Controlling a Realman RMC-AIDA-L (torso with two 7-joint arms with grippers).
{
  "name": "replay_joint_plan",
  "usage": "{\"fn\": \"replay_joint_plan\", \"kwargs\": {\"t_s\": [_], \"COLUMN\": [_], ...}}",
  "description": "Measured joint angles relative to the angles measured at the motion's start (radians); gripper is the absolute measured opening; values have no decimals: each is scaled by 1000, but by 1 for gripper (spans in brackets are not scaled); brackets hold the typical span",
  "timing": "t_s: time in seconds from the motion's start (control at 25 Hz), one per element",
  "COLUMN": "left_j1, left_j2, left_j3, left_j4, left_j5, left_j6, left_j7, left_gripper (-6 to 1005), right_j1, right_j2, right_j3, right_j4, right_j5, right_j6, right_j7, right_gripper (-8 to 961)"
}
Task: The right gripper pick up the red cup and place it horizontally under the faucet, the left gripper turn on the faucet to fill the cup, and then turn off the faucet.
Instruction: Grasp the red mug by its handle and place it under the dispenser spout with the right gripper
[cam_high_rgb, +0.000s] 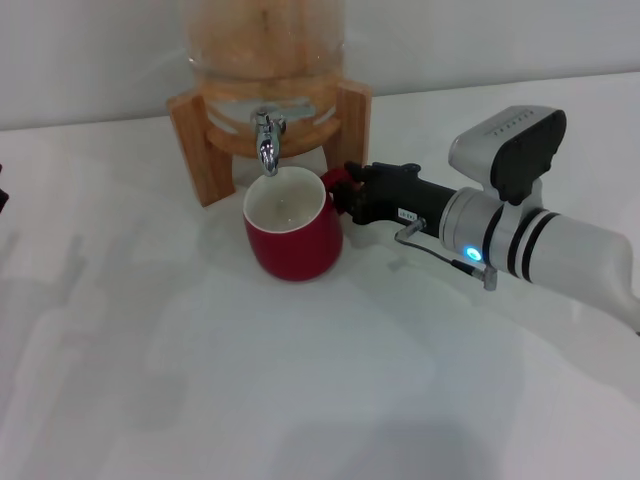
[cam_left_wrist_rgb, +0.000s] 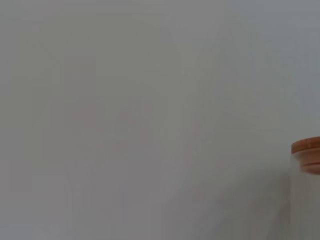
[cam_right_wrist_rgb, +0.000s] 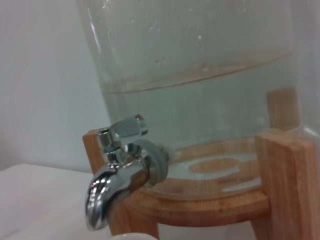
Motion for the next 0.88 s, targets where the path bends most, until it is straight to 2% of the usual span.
{"fn": "replay_joint_plan", "kwargs": {"t_s": [0.16, 0.88], "left_j1": [0, -1], "left_j2": [0, -2], "left_j3": [0, 0], "left_j4": [0, -2], "left_j5": [0, 0], "left_j6": [0, 0], "left_j7": [0, 0], "left_gripper": [848, 848], "right_j1": [10, 23], "right_j2": [0, 0], "right_j3": [-48, -45], "right_j4": [0, 10], "right_j5": [53, 80], "right_j6": [0, 0], "right_j7": [-7, -10], "right_gripper": [296, 297]}}
